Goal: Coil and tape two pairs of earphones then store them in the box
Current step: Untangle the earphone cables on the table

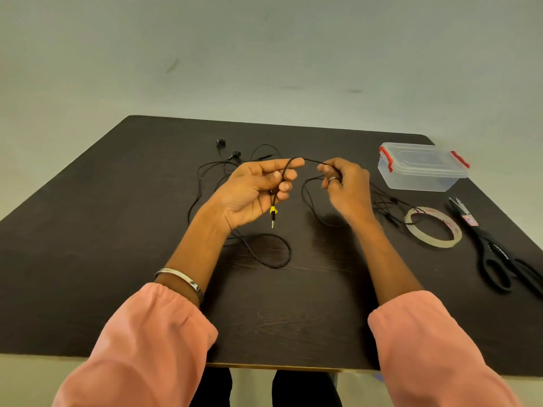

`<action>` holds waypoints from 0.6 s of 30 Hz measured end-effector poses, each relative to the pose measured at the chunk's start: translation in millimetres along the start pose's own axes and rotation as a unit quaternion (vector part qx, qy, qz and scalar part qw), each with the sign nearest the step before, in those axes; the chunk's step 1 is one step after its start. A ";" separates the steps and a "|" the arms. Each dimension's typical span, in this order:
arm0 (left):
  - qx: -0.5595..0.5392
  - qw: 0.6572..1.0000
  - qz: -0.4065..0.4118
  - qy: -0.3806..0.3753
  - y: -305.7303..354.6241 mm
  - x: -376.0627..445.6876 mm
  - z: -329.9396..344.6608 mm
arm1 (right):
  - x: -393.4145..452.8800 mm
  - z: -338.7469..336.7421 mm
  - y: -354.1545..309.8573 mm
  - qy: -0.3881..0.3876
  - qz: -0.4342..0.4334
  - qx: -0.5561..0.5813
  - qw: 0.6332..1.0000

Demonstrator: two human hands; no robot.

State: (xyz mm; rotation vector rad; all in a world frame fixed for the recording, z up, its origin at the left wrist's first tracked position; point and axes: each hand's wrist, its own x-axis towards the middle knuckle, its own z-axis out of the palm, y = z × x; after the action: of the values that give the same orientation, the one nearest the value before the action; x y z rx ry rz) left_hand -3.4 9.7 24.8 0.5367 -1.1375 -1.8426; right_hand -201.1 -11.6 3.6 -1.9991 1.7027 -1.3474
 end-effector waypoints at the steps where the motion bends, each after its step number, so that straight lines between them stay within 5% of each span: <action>1: -0.011 1.000 0.008 -0.009 -0.2 -0.7 0.6 | -1.0 1.2 -0.2 -0.010 -0.008 -0.010 1.000; 10: -0.032 0.991 0.082 0.096 1.5 2.3 -4.4 | -13.2 10.0 -21.2 -0.202 -0.123 -0.101 0.966; 18: 0.044 0.981 0.088 0.167 -4.5 6.9 -11.3 | -19.7 16.8 -38.9 -0.266 -0.216 -0.149 0.927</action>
State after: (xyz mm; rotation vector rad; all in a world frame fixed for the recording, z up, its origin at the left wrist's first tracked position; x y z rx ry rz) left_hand -0.8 -0.8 15.9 0.7405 -1.0061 -1.4895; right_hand -160.8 11.3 9.4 -2.7074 1.3145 -0.5407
